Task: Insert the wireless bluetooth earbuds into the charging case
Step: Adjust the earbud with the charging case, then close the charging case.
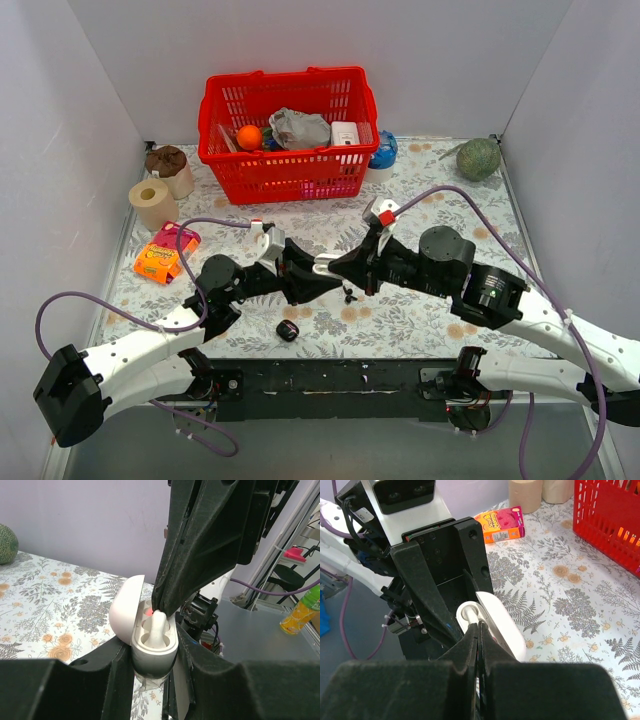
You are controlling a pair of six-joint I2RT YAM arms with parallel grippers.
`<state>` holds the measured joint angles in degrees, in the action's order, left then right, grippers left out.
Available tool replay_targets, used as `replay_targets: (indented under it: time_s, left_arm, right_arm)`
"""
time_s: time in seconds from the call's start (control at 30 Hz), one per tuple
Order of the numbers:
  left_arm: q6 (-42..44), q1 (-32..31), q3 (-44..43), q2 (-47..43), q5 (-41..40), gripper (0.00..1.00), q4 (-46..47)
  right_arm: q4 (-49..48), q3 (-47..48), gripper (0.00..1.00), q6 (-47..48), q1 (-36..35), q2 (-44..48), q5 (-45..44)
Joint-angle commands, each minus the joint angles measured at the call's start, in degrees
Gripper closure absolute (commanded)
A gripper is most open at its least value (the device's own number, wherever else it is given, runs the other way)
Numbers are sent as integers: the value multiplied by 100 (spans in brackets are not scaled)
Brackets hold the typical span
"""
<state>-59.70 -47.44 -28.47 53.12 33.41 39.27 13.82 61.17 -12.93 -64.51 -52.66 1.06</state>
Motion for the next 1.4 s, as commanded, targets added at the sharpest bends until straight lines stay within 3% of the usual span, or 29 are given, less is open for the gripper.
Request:
replay_targets:
  time_s: [0.0,0.33,0.4,0.47,0.57,0.67,0.8,1.17,1.37]
  left_arm:
    - [-68,-11,-97,-13,-221,100,389]
    - [-121,-11,-89,84,-221,100,556]
    - [-103,-2,-54,84,-203,100,547]
    - [-68,-2,-36,58,-151,100,547]
    - [-33,-2,17,32,-63,100,486]
    - [11,-11,34,-39,42,100,398]
    - [81,-11,43,-100,157,100,354]
    - [125,-11,17,-153,201,100,371]
    - [196,-11,8,-223,70,100,231]
  right_arm:
    - [-362,-236,99,10,-44,247,26]
    - [-521,-386,99,-25,-44,423,-18]
    - [-661,-377,79,-69,-44,563,-80]
    - [-749,-334,66,-78,-44,652,-385]
    - [-733,-158,63,-61,-44,810,-1060]
    - [-487,79,64,97,-44,819,-1764]
    - [339,659,70,186,-35,171,-2119]
    - [639,862,74,317,-9,-543,-872]
    - [463,669,76,300,-9,-359,-528]
